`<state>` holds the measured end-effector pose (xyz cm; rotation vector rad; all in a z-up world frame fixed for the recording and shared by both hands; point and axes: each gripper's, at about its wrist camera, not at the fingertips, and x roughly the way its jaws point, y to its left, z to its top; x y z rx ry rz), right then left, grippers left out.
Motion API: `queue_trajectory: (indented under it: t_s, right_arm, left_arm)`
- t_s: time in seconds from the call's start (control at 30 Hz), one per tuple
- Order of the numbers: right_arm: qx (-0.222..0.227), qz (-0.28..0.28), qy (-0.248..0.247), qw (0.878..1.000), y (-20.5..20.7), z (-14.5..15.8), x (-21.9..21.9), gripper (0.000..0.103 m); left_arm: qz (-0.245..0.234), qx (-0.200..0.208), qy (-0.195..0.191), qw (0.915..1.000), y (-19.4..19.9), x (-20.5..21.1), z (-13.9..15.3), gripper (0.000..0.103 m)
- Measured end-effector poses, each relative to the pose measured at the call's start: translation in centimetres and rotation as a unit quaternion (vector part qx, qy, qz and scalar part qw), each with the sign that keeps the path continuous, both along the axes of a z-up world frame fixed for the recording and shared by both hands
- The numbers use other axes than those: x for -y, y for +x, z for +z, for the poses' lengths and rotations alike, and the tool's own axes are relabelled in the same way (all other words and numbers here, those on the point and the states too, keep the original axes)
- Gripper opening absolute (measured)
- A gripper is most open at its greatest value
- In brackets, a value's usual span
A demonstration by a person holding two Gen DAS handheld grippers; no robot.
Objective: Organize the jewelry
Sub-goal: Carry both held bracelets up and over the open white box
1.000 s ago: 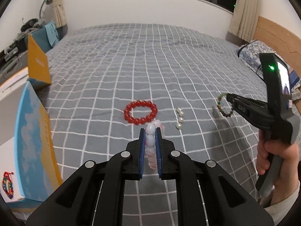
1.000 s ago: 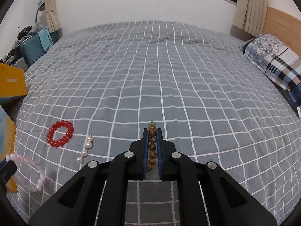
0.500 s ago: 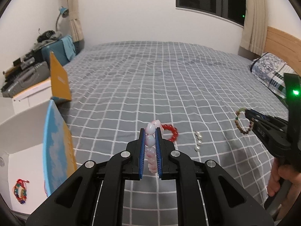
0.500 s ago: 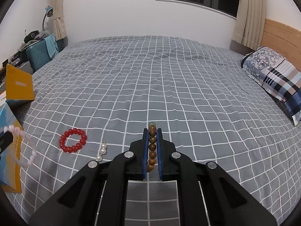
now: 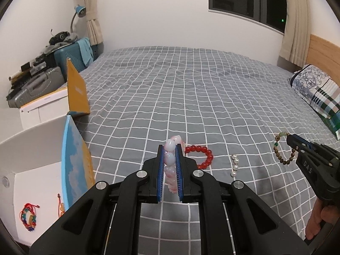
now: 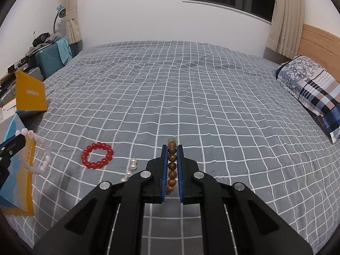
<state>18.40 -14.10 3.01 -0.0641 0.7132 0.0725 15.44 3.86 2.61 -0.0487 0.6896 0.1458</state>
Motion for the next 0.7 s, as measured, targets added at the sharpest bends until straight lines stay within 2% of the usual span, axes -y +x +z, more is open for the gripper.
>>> queue_trajectory:
  t_s: [0.13, 0.37, 0.7]
  right_arm:
    - [0.010, 0.009, 0.001, 1.000, -1.2, 2.1, -1.4, 0.007]
    - [0.033, 0.038, 0.000, 0.999, -3.9, 6.1, -5.3, 0.007]
    - [0.052, 0.106, -0.001, 0.993, -8.2, 9.2, -14.4, 0.007]
  left_arm:
    - [0.000, 0.001, -0.001, 1.0000, -0.6, -0.7, 1.3, 0.010]
    - [0.020, 0.019, 0.000, 0.9996, -3.7, -3.6, 5.5, 0.010]
    - [0.075, 0.039, 0.014, 0.9963, -9.9, -9.8, 9.3, 0.010]
